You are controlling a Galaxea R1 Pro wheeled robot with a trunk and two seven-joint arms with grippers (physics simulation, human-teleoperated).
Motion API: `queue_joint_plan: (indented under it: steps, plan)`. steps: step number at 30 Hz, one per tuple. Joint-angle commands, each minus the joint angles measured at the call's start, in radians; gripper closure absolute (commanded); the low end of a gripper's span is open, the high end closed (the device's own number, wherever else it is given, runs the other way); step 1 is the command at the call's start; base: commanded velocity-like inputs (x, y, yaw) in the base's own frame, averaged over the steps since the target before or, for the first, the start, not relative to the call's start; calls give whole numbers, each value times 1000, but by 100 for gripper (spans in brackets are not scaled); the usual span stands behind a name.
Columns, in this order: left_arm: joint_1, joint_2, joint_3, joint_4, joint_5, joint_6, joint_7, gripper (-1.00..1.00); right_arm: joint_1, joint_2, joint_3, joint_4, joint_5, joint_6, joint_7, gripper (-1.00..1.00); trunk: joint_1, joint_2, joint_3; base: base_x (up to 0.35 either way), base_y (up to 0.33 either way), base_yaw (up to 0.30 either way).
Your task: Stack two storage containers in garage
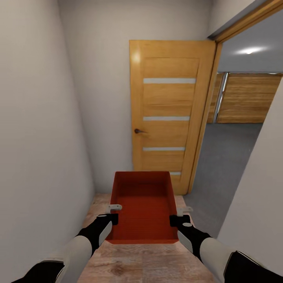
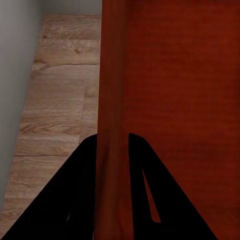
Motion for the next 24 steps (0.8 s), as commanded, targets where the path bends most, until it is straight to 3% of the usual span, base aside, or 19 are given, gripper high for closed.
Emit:
queue_joint_plan:
  steps: [1, 16, 24]
  plan:
    - [0, 39, 2, -3, -20, 9, 9, 100, -1, -11, -9, 31, -9, -6, -6, 100, 1, -2, -2, 323, 0, 0]
    - [0, 39, 1, -5, -20, 7, 8, 100, -1, -12, -9, 31, -9, -6, -6, 100, 1, -2, -2, 323, 0, 0]
    - [0, 39, 1, -8, -21, 6, 7, 100, -1, -11, -9, 31, -9, -6, -6, 100, 1, -2, -2, 73, 0, -11]
